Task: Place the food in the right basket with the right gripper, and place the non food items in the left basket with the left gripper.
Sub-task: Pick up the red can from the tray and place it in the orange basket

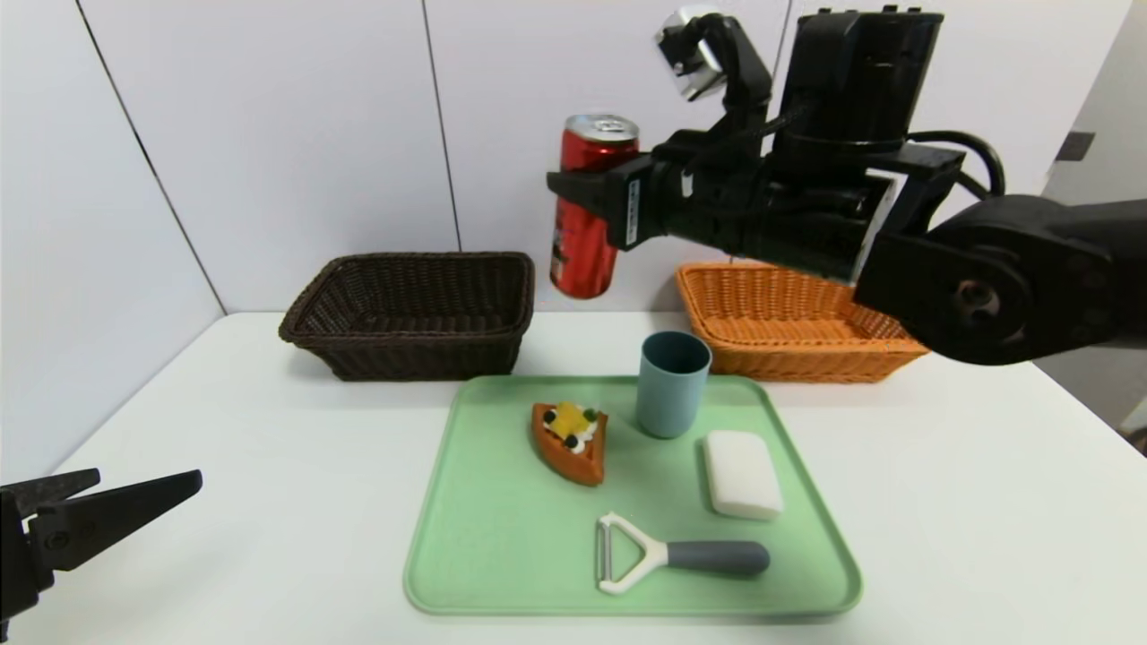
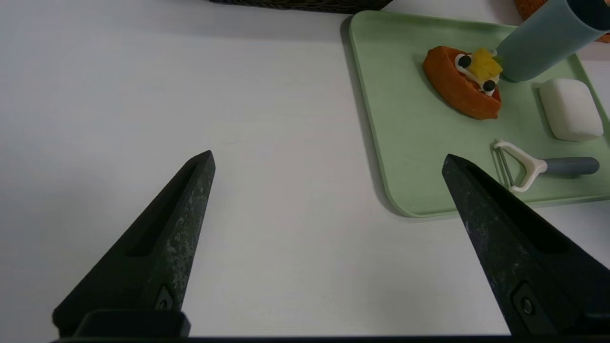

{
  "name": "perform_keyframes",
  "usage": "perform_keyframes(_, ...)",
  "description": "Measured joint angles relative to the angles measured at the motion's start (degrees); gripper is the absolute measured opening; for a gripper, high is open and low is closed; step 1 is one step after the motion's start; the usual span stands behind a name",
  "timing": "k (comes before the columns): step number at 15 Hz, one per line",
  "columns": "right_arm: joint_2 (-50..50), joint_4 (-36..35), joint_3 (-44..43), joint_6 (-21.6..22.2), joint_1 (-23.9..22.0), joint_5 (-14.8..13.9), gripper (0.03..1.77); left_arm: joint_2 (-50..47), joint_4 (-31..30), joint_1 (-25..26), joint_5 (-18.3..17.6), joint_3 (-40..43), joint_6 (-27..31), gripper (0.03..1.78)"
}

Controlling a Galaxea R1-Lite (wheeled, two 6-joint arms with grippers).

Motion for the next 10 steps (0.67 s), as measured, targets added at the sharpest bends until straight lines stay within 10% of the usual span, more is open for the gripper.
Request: perform_keyframes(10, 0.0, 3.5, -1.9, 0.0, -22.2, 3.0, 0.92, 2.9, -2.3, -0.5, -3.1, -1.1, 2.8, 1.69)
